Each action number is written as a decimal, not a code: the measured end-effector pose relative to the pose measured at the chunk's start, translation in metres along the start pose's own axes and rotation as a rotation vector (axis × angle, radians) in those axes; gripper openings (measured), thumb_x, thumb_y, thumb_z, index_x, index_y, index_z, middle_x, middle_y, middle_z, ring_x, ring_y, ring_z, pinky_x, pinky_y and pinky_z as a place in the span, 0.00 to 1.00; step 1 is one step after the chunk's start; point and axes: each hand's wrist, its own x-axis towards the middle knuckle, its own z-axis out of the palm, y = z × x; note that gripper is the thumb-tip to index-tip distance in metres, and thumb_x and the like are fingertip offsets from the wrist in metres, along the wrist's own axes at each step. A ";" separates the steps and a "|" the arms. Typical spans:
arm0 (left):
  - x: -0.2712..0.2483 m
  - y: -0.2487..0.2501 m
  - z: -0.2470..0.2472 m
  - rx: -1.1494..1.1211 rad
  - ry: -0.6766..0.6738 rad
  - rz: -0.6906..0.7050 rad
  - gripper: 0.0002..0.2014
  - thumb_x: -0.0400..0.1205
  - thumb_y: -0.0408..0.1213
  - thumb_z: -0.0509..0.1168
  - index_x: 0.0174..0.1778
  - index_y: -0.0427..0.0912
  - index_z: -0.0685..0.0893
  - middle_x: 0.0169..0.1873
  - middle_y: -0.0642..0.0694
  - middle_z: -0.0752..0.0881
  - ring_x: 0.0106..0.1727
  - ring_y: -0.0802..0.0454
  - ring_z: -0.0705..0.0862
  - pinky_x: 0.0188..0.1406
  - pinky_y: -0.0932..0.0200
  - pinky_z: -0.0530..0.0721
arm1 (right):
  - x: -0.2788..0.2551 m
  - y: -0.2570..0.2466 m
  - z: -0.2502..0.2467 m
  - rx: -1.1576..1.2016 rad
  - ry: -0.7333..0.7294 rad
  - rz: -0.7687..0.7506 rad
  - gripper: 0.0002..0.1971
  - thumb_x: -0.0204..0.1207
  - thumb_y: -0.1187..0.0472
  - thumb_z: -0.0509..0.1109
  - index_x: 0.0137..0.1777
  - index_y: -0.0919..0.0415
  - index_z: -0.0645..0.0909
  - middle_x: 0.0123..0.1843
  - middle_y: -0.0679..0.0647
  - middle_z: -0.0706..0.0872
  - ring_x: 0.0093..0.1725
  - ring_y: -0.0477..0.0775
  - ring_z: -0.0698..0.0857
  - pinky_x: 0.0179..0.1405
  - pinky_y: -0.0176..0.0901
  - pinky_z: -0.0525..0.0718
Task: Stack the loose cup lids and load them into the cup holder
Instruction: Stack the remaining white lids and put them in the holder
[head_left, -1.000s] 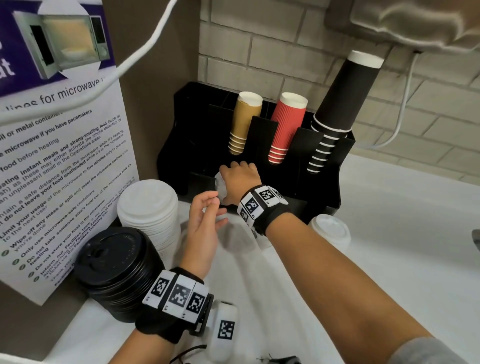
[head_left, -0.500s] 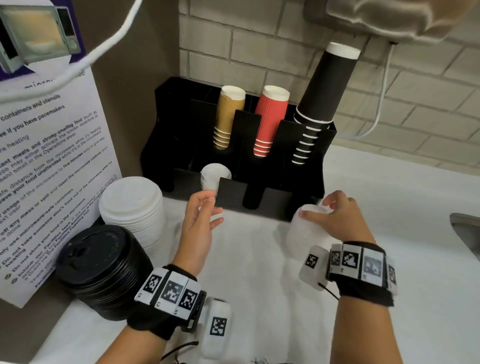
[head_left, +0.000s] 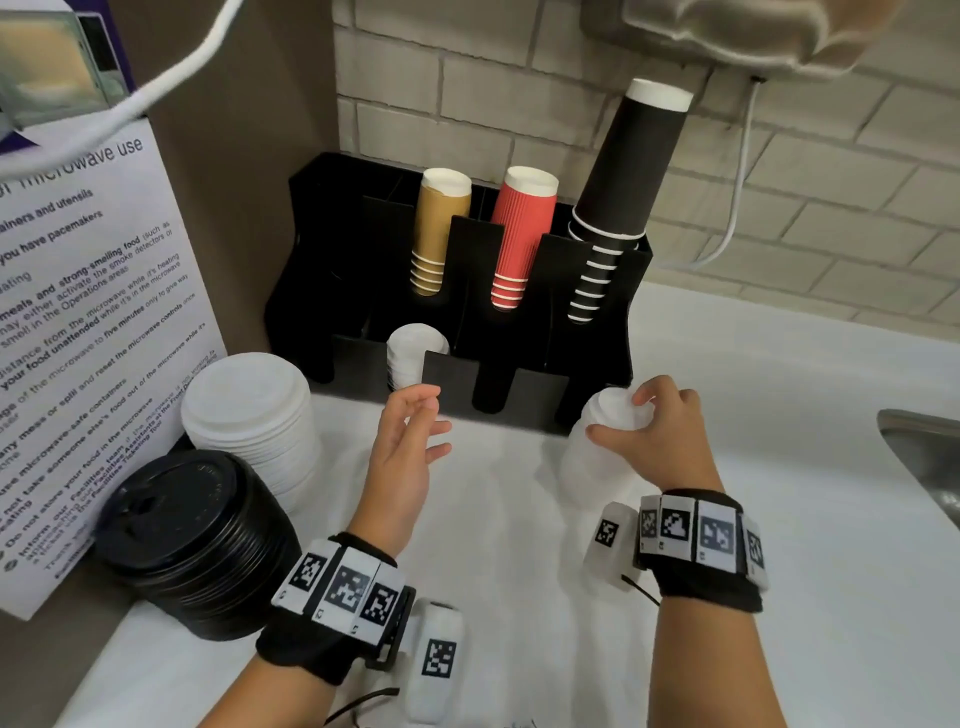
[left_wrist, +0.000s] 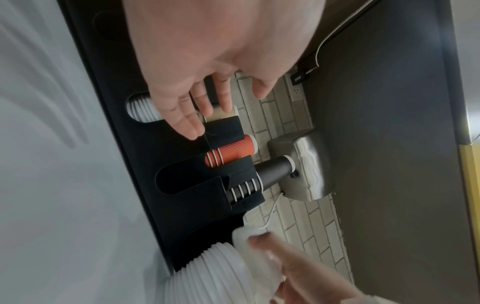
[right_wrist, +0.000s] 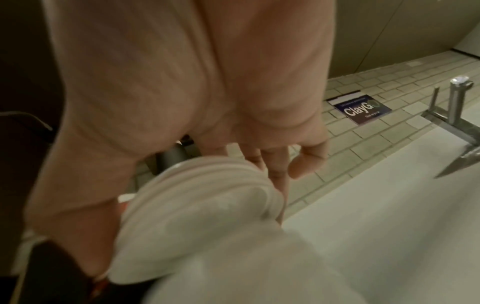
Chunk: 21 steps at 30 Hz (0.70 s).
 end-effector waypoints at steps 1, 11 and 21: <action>0.000 0.000 0.000 0.009 -0.022 0.001 0.08 0.87 0.38 0.59 0.60 0.50 0.80 0.56 0.52 0.80 0.56 0.54 0.83 0.51 0.62 0.83 | -0.001 -0.004 -0.002 0.035 0.017 -0.038 0.26 0.61 0.53 0.83 0.51 0.52 0.70 0.56 0.51 0.69 0.49 0.53 0.76 0.54 0.49 0.80; -0.003 0.005 0.009 0.012 -0.353 0.110 0.43 0.67 0.42 0.76 0.75 0.66 0.63 0.70 0.65 0.79 0.71 0.61 0.78 0.65 0.58 0.81 | -0.035 -0.080 0.029 0.505 -0.485 -0.229 0.32 0.61 0.50 0.79 0.68 0.45 0.77 0.60 0.52 0.82 0.59 0.53 0.84 0.61 0.52 0.84; 0.002 0.009 -0.006 0.054 -0.333 0.198 0.44 0.61 0.33 0.82 0.73 0.56 0.71 0.64 0.61 0.82 0.68 0.58 0.81 0.57 0.61 0.84 | -0.028 -0.084 0.019 0.463 -0.666 -0.354 0.32 0.55 0.46 0.84 0.61 0.35 0.79 0.54 0.49 0.86 0.54 0.51 0.88 0.58 0.51 0.87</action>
